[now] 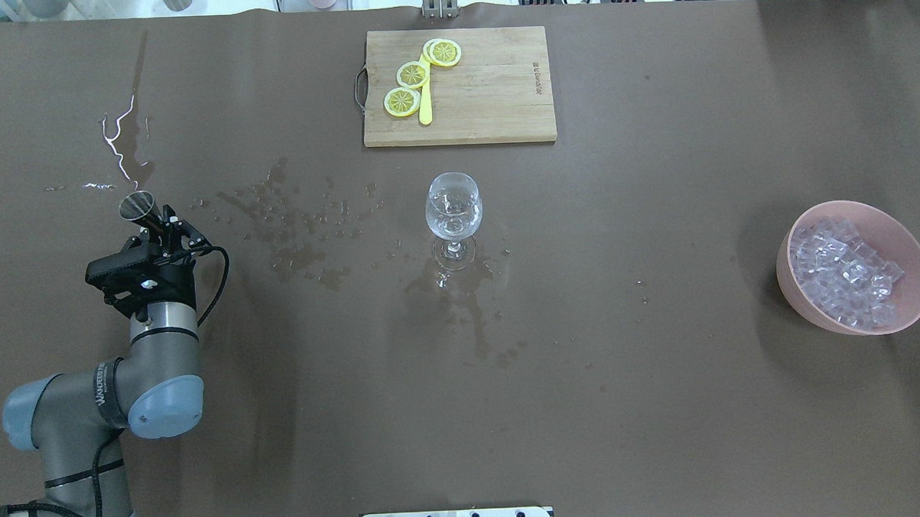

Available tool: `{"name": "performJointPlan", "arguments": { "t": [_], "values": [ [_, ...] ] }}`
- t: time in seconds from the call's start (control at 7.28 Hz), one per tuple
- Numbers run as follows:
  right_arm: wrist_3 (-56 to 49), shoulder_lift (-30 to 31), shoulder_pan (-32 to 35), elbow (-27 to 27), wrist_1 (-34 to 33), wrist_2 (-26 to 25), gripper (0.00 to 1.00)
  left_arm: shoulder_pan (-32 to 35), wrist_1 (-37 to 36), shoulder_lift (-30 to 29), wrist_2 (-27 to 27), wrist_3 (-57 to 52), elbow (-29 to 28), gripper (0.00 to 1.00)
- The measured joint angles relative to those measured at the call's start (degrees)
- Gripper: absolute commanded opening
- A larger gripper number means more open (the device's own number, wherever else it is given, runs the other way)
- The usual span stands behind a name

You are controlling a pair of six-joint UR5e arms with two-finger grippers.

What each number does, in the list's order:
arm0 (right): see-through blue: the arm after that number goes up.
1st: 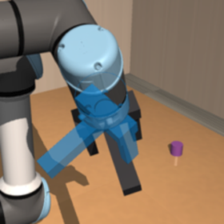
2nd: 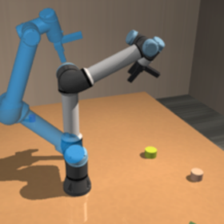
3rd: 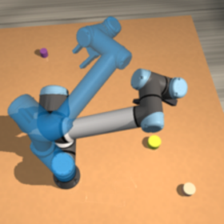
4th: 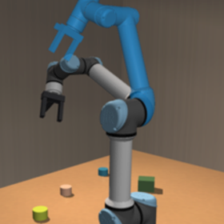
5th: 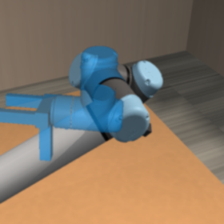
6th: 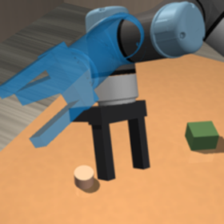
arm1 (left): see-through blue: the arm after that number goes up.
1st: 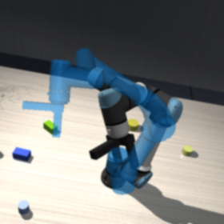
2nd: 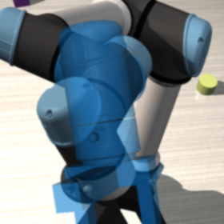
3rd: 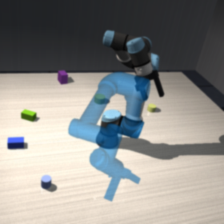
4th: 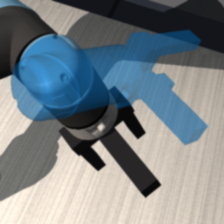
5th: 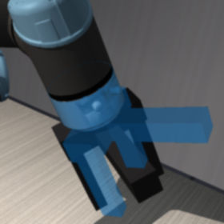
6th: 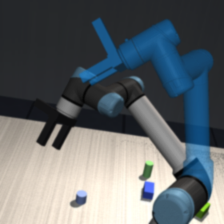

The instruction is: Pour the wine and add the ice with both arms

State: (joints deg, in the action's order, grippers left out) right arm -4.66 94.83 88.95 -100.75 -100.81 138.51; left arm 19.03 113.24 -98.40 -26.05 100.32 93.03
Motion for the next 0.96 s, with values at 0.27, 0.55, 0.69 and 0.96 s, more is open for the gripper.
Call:
{"name": "performJointPlan", "arguments": {
  "t": [0.27, 0.55, 0.69, 0.96],
  "values": [
    [0.0, 0.0, 0.0, 0.02, 0.0, 0.01, 1.0, -0.04, -0.01, -1.15, 0.83, 0.01, -2.0, 0.0],
    [0.04, 0.0, 0.0, 0.03, 0.0, 0.01, 1.0, -0.05, 0.04, -1.56, 0.96, 0.11, -2.66, 0.18],
    [0.03, 0.0, 0.0, 0.03, 0.0, 0.01, 1.0, -0.05, 0.05, -1.59, 0.98, 0.15, -2.92, 0.32],
    [0.08, 0.0, 0.0, 0.03, 0.0, 0.01, 1.0, -0.05, 0.07, -1.65, 1.0, 0.22, -3.68, 0.36]
  ]
}}
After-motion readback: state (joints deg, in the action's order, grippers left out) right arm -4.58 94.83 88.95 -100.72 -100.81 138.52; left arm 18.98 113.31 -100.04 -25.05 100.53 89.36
